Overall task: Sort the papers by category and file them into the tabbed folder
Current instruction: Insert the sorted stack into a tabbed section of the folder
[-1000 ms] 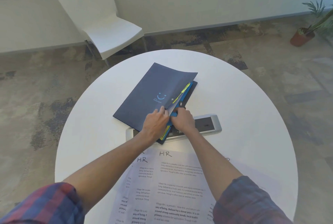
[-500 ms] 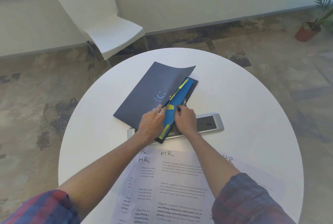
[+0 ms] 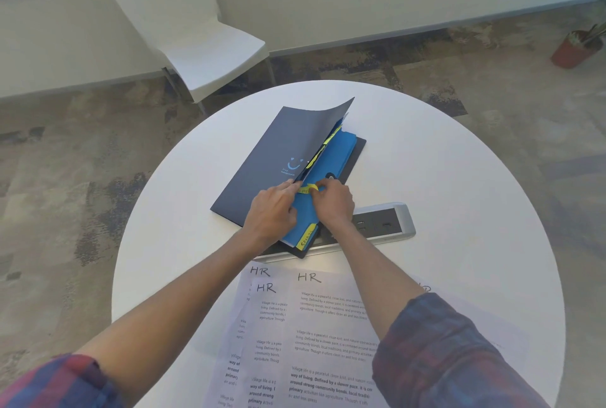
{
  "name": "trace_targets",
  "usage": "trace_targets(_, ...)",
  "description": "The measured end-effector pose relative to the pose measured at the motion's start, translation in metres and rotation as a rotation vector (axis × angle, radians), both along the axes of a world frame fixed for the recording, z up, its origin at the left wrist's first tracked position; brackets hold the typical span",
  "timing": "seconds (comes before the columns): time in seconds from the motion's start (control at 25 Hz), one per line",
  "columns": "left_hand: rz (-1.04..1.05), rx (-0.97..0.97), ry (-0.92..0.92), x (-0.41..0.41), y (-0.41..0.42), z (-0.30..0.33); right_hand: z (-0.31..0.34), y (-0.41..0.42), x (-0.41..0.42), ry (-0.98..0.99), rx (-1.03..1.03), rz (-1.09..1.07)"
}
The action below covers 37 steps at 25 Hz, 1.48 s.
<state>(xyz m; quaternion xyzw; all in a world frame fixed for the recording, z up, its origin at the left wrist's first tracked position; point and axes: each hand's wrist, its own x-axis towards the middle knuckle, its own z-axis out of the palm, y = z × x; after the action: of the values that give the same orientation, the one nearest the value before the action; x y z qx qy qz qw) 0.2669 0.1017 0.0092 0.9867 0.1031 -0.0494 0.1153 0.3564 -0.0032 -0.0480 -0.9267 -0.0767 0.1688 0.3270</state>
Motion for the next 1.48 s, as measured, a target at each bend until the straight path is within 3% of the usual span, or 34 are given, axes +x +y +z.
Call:
trace_targets(0.12,-0.029,0.04,0.035,0.0,-0.001,0.001,-0.002,-0.011,0.002,0.046,0.126,-0.024)
trace_targets(0.36,-0.067,0.098,0.078,0.001,-0.008,-0.003,-0.001,-0.042,0.014,0.088,0.129,0.166)
trace_targets(0.68,-0.166,0.182,0.11,-0.01,-0.006,-0.01,0.016,-0.029,0.027,0.132,-0.012,0.41)
trace_targets(1.08,-0.169,0.172,0.102,-0.011,-0.007,-0.014,0.006,-0.031,0.013,0.105,-0.053,0.368)
trace_targets(1.48,-0.242,0.276,0.185,-0.01,-0.013,-0.021,0.003,-0.029,0.007,0.008,-0.069,0.47)
